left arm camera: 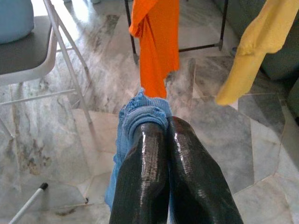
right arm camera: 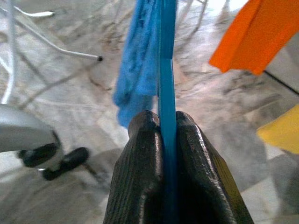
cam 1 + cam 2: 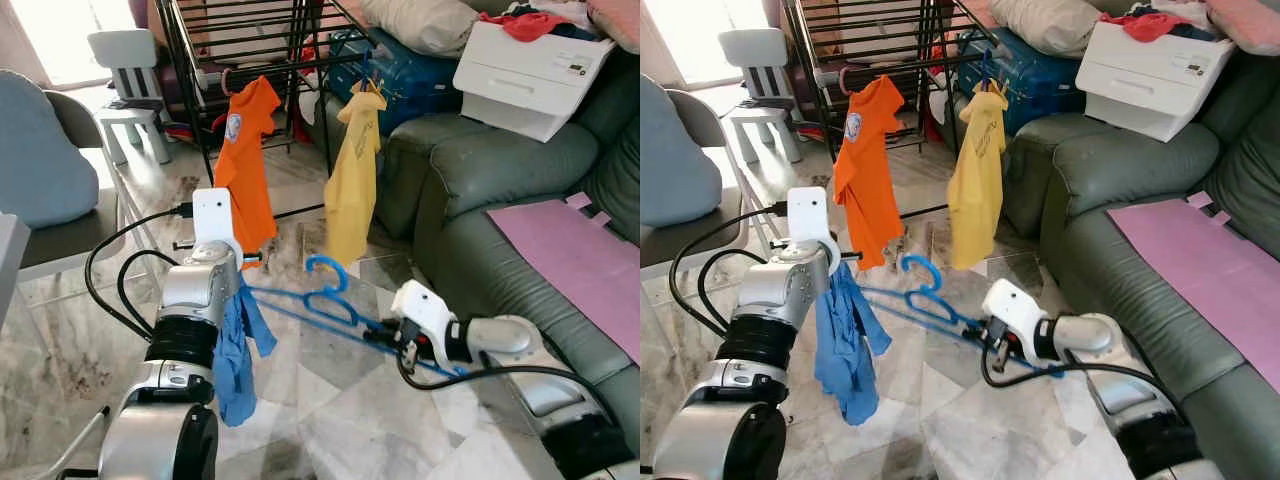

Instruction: Hang hanger

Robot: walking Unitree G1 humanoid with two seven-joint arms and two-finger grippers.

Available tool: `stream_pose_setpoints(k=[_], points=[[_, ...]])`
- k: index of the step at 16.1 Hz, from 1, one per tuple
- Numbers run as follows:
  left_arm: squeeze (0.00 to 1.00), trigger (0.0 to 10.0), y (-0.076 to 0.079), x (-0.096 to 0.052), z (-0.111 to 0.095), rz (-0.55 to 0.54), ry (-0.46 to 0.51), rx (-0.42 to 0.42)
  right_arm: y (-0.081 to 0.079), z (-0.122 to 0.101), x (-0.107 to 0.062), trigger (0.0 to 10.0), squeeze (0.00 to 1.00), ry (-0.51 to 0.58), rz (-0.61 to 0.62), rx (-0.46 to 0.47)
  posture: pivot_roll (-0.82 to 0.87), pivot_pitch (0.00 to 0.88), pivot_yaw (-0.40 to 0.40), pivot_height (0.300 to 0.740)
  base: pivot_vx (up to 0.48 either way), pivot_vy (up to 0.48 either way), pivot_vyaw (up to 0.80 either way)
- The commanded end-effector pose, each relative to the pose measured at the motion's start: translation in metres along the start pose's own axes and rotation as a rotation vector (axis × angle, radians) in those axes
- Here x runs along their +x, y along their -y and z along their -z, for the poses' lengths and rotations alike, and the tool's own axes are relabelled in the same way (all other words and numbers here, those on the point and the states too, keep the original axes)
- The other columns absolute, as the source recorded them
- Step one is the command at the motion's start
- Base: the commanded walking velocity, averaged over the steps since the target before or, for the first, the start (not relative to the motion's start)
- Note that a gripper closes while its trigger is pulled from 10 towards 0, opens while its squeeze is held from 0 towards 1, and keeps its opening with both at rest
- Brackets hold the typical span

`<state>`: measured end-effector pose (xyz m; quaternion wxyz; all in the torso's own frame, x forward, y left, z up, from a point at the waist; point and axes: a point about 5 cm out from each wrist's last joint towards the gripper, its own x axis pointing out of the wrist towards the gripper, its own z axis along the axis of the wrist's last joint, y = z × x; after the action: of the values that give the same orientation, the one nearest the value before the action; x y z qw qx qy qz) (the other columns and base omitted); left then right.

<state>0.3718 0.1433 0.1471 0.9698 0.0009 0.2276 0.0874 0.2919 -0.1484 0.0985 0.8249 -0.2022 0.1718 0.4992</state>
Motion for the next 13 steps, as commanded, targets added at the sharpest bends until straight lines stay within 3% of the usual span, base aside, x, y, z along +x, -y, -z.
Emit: stream_pose_setpoints(k=[1,8,10,13], points=[[0.00,10.0,0.000,-0.004,-0.008,0.002,0.023,0.000,0.008,-0.005,-0.001,10.0,0.00,0.014,0.048,-0.024,-0.09,0.000,0.018,0.740,0.000,0.000,0.00],[0.00,10.0,0.004,-0.006,-0.005,-0.010,-0.002,0.006,0.011,-0.005,0.001,10.0,0.00,0.012,0.049,-0.031,-0.10,0.000,0.009,0.740,0.000,0.000,0.00],[0.00,10.0,-0.008,0.001,0.004,-0.071,-0.080,-0.092,0.005,-0.004,-0.004,10.0,0.00,0.002,-0.014,-0.030,-0.10,0.000,0.013,0.740,0.000,0.000,0.00],[0.00,10.0,-0.012,0.006,0.012,-0.070,-0.132,-0.138,-0.001,-0.001,-0.007,10.0,0.00,-0.015,-0.064,-0.032,-0.11,0.000,0.019,0.740,0.000,0.000,0.00]])
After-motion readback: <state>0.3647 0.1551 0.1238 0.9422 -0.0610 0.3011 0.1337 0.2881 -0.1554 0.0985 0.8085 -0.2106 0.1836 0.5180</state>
